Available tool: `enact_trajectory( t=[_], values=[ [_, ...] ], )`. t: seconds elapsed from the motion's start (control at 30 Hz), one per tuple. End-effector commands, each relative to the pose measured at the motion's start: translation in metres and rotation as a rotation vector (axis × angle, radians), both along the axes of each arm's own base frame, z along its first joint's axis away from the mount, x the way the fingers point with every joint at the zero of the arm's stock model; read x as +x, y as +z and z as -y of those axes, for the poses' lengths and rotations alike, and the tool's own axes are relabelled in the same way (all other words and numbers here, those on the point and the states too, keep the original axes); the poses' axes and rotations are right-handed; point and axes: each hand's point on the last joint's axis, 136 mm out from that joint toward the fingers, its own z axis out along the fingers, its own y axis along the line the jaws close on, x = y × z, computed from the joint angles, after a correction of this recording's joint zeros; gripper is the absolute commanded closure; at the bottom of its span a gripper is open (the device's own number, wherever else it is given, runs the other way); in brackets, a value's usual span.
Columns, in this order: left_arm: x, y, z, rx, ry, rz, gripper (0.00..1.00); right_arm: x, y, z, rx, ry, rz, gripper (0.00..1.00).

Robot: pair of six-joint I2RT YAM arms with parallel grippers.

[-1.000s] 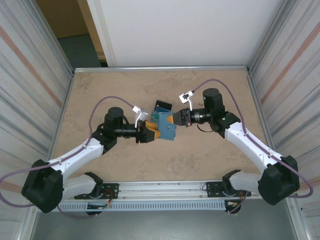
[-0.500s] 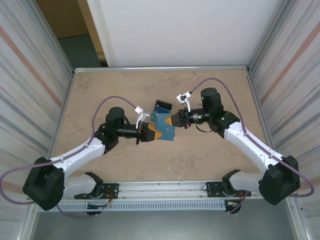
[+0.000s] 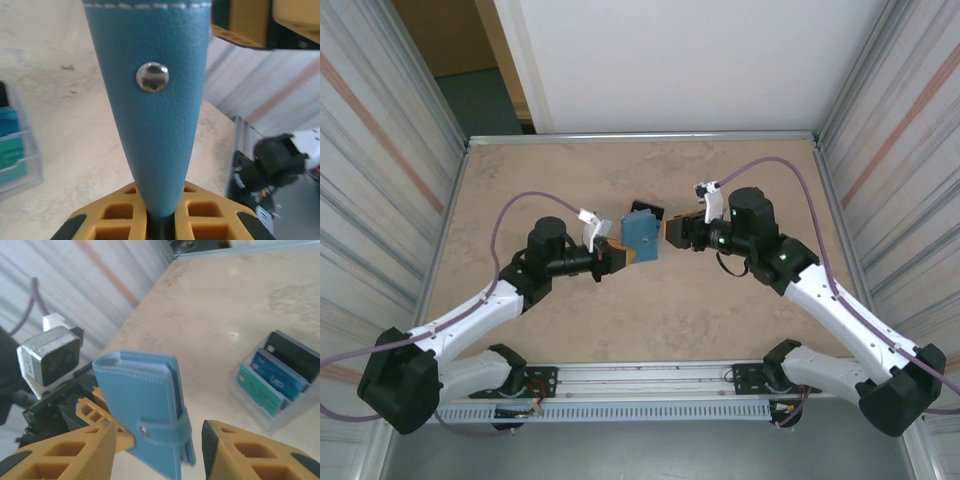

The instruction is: Take the credit cards out of the card holder

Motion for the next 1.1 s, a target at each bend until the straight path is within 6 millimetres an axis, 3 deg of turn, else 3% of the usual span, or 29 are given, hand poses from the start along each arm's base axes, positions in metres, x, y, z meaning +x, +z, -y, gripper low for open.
enact_trajectory(
  t=[0.0,0.17,0.73,1.07],
  values=[
    [0.018,0.004,-0.011,0.012,0.133,0.034,0.99,0.009,-0.019,0.015,-0.093,-0.168,-0.034,0.55],
    [0.025,0.0,-0.012,0.011,0.171,0.005,0.99,0.006,-0.025,-0.001,-0.119,-0.149,-0.067,0.65],
    [0.029,-0.002,-0.017,0.027,0.215,-0.031,1.0,0.018,-0.036,-0.057,-0.346,-0.16,0.018,0.66],
    [0.028,0.004,-0.014,0.012,0.198,-0.026,1.0,0.025,-0.045,-0.075,-0.376,-0.143,0.007,0.66]
  ],
)
